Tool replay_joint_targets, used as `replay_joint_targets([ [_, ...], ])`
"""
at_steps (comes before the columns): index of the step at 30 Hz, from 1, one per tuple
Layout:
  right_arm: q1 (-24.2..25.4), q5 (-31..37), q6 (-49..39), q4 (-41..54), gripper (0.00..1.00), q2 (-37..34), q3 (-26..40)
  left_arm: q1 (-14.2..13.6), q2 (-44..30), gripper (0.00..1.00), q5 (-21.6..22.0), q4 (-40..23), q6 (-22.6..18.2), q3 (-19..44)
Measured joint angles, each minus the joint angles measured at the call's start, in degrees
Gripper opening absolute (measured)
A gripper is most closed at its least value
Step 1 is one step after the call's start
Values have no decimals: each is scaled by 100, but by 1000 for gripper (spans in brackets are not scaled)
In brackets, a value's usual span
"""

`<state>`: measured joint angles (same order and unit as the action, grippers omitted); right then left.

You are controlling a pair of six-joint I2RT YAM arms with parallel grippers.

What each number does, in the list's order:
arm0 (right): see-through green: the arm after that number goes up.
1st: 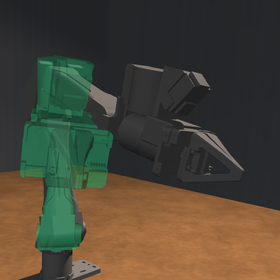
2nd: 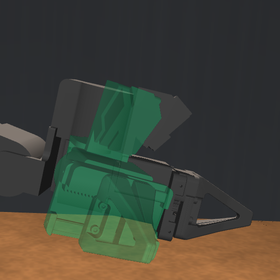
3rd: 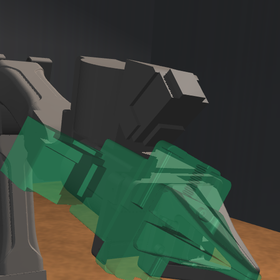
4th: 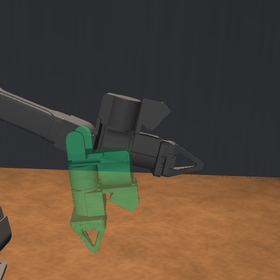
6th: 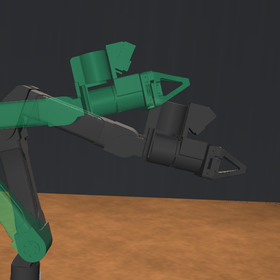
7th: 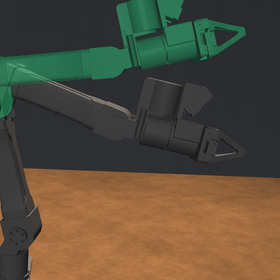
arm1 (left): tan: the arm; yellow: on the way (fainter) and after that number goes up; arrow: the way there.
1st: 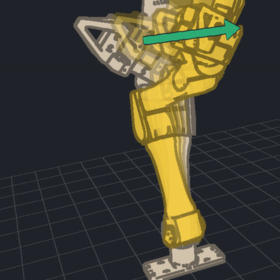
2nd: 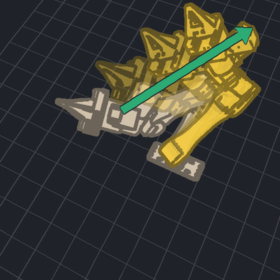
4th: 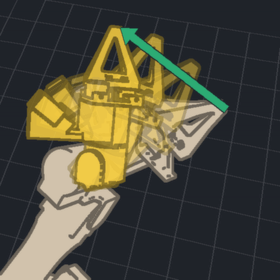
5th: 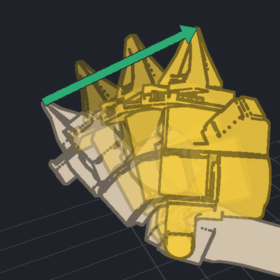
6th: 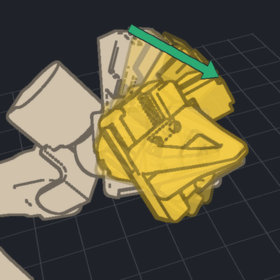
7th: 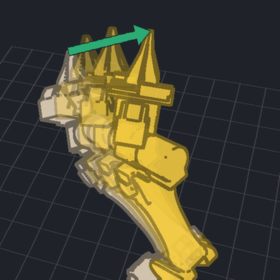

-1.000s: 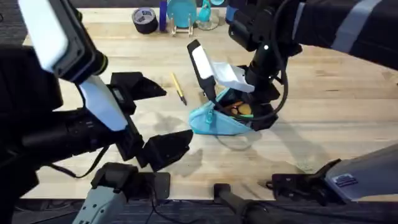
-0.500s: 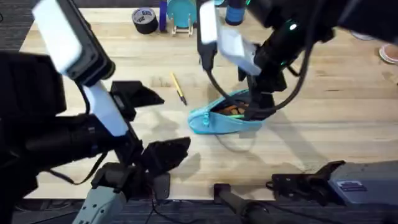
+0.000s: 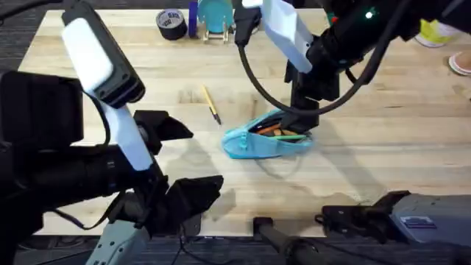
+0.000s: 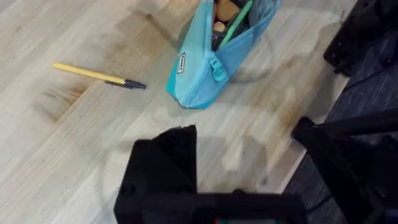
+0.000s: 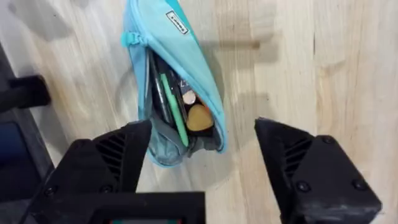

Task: Unzip the bag, pick up the pens from the table one at a time and place them inside, then zip the bag closed.

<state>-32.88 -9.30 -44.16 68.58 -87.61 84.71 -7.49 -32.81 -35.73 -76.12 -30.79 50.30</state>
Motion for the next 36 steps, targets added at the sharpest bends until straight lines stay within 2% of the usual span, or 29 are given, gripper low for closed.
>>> replay_joint_targets([
  [6,0,-9,67,0,997,2,0,0,1,995,0,32,0,0],
  [15,0,-13,91,0,997,2,0,0,1,995,0,1449,0,0],
  [22,0,-13,91,0,998,2,0,0,-1,994,55,1816,-2,0],
  [25,0,-13,91,0,998,2,0,0,-3,993,216,1914,74,2],
  [28,0,-11,91,-7,998,2,0,0,-95,993,626,2069,505,2],
  [30,0,23,106,-73,998,2,0,0,-289,993,971,2161,932,2],
  [33,0,147,247,-185,998,1,0,0,-835,993,1400,2446,1649,4],
  [36,2,255,435,-197,998,2,0,1,-1528,993,1619,2683,2220,9],
])
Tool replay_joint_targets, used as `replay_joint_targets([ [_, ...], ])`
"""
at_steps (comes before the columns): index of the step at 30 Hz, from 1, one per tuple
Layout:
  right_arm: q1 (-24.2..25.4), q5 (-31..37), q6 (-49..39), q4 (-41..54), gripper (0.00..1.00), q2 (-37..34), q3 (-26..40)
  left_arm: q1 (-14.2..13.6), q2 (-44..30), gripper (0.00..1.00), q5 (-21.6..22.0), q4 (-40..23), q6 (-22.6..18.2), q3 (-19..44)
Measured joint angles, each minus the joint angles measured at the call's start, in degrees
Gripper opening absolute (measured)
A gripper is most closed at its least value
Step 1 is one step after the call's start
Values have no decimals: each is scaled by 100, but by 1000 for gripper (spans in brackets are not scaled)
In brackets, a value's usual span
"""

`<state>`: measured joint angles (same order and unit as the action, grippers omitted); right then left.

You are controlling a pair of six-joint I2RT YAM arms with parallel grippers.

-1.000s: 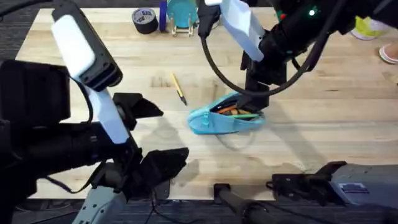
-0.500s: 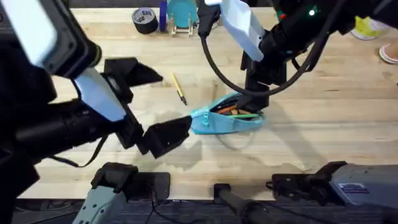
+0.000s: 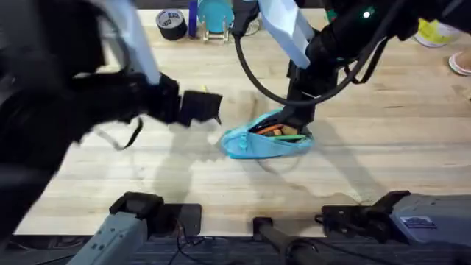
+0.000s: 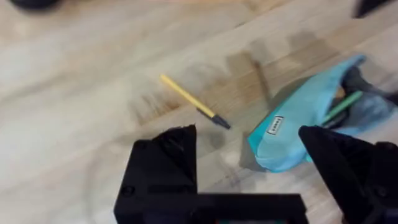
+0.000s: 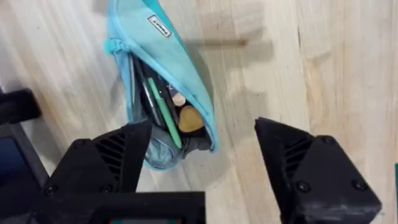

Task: Unzip the bag, pick up the pens from the table one at a time and place them inside, then zip the bag closed.

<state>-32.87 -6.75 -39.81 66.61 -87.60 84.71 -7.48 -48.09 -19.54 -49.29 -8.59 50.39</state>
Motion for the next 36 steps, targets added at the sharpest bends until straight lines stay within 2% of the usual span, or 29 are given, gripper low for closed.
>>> replay_joint_targets([
  [5,-2,159,230,15,997,10,0,-1,-1105,994,164,317,637,0],
  [16,-2,881,425,152,997,560,11,-1,-2632,993,211,1222,1319,0],
  [26,-1,961,626,500,997,560,15,-1,-3326,995,101,1566,1467,0],
  [36,-2,982,662,575,998,560,15,-1,-3775,997,766,1540,2596,0],
])
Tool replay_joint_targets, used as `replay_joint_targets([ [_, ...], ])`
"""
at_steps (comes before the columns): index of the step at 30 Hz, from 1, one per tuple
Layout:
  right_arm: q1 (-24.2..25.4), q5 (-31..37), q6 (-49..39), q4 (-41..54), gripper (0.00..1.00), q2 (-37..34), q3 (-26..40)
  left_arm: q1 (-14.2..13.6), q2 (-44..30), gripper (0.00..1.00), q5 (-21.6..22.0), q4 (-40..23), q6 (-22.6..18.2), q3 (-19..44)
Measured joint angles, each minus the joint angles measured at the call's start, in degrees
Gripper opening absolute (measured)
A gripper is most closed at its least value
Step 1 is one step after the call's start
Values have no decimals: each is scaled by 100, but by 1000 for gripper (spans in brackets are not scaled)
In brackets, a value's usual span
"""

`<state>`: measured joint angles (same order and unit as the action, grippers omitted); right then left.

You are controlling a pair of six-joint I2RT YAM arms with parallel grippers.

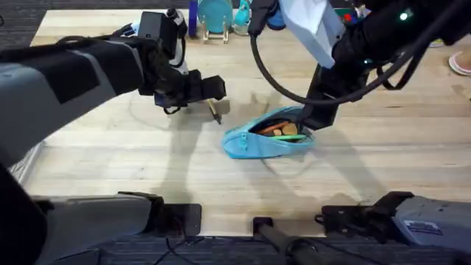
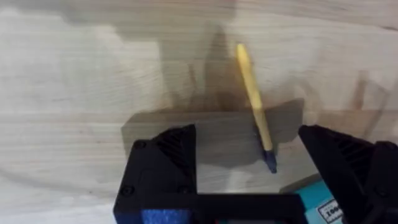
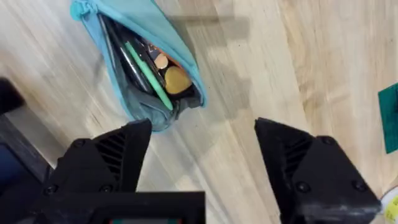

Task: Unzip the bag, pick up the pens from the table one at a time and place them inside, then zip the bag closed.

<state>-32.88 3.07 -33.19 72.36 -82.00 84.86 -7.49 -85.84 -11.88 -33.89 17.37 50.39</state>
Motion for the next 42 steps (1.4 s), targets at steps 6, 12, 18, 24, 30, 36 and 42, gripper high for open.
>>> replay_joint_targets([
  [6,0,0,0,37,998,0,0,0,-58,997,254,-20,575,0],
  [12,1,0,0,37,998,1,0,-96,-57,997,450,-87,834,16],
  [18,0,15,2,39,997,0,0,-578,-57,997,1191,-533,1083,590],
  [24,0,17,2,37,997,1,0,-590,-105,997,1447,-669,1273,680],
  [30,0,18,0,36,997,0,0,-800,-668,997,1566,-730,1314,710],
  [36,0,18,2,35,998,1,0,-986,-1037,995,1663,-814,1313,873],
  [42,2,18,0,37,997,2,0,-984,-1097,995,1650,-855,1313,935],
])
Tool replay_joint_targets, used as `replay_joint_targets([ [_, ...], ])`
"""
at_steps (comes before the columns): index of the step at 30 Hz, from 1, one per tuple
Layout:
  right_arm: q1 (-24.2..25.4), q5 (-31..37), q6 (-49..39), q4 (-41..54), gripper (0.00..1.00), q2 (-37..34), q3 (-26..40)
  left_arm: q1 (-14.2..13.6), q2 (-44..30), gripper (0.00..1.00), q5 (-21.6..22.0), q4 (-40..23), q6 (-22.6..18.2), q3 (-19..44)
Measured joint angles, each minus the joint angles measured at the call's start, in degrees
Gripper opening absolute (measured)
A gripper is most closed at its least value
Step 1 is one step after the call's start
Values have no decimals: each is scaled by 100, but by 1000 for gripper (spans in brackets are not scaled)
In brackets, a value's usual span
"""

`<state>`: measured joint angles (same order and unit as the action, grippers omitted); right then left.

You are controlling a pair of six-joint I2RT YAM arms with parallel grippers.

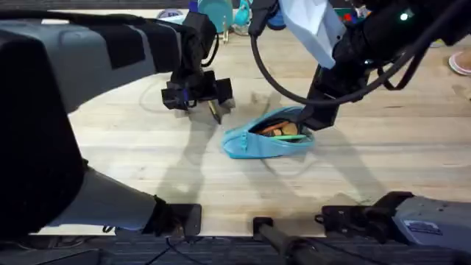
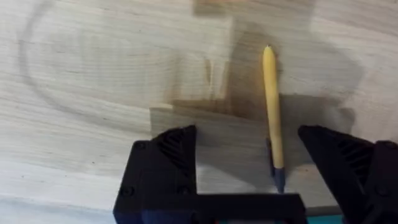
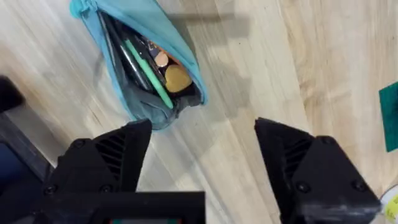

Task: Unzip the bag, pick up the pens from the table one at a time and place them inside, then zip the bag closed.

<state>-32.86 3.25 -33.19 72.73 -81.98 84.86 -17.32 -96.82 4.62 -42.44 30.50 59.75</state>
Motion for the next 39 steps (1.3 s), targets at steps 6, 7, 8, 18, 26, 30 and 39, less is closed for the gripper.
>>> replay_joint_targets([
  [6,-2,0,0,0,997,-2,0,0,0,995,-2,-2,0,0],
  [7,-2,0,2,2,997,-2,0,0,0,996,-2,-2,0,0],
  [8,-2,0,2,10,998,-1,0,0,0,989,-1,0,4,0],
  [18,-2,385,195,191,997,664,0,-2,-33,247,-51,126,42,26],
  [26,-2,625,376,721,998,1501,13,-13,-33,47,-89,195,60,31],
  [30,-2,645,573,993,998,1915,13,-13,-33,42,-87,212,59,31],
  [39,-1,421,1023,1154,998,3075,14,-12,-33,41,-99,221,55,31],
])
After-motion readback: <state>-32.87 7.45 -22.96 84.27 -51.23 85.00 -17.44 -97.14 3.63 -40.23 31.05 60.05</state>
